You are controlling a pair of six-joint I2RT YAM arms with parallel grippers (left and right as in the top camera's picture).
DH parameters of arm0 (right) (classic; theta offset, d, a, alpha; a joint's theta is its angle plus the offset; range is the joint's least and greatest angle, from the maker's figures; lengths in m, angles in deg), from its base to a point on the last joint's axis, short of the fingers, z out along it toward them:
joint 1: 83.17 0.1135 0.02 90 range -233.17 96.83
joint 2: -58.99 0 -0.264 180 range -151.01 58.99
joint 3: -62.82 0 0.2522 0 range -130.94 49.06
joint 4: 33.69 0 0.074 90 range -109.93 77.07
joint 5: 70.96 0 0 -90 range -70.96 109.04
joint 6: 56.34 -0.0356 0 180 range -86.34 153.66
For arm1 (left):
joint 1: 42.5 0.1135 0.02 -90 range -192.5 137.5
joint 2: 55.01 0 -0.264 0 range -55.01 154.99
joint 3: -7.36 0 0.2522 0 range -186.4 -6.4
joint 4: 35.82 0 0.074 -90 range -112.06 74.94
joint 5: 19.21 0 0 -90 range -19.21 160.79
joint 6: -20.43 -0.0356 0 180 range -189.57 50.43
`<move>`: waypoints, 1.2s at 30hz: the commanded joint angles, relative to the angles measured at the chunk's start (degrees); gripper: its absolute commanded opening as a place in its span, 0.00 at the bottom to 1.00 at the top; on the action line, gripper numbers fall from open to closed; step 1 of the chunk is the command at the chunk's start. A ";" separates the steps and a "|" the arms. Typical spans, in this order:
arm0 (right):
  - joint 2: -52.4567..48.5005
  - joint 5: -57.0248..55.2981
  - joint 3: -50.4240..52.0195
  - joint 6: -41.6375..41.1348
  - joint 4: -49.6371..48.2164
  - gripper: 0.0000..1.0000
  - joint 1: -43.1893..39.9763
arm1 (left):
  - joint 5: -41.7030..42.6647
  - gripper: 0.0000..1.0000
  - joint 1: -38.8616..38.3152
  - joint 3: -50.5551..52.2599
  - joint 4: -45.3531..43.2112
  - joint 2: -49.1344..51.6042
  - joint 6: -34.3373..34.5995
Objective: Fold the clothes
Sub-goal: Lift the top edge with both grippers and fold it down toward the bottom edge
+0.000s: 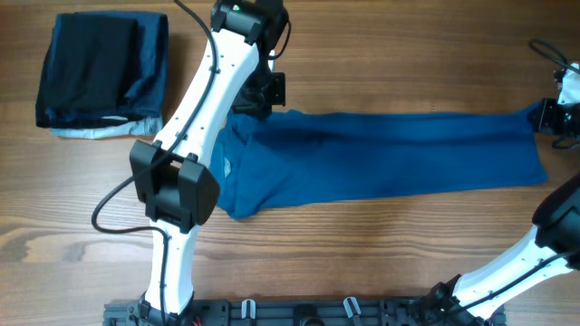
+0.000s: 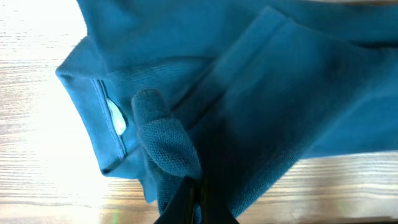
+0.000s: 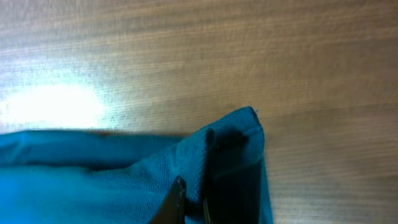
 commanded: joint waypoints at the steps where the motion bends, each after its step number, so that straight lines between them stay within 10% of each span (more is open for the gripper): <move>1: 1.75 -0.76 -0.48 2.23 2.54 0.03 -0.24 | 3.21 0.04 -2.43 1.16 0.33 -3.13 1.46; 12: 1.64 -5.51 -5.86 -11.63 15.96 0.04 -0.20 | 0.83 0.04 -3.65 24.87 -2.34 -11.04 4.22; 20: 1.49 -11.54 -1.18 -11.72 8.31 0.04 -0.20 | -4.15 0.04 0.52 40.37 -15.61 -11.04 4.24; 36: 1.46 -12.15 3.58 -14.47 10.38 0.04 -0.20 | -3.82 0.04 4.87 44.11 -16.35 -11.04 3.34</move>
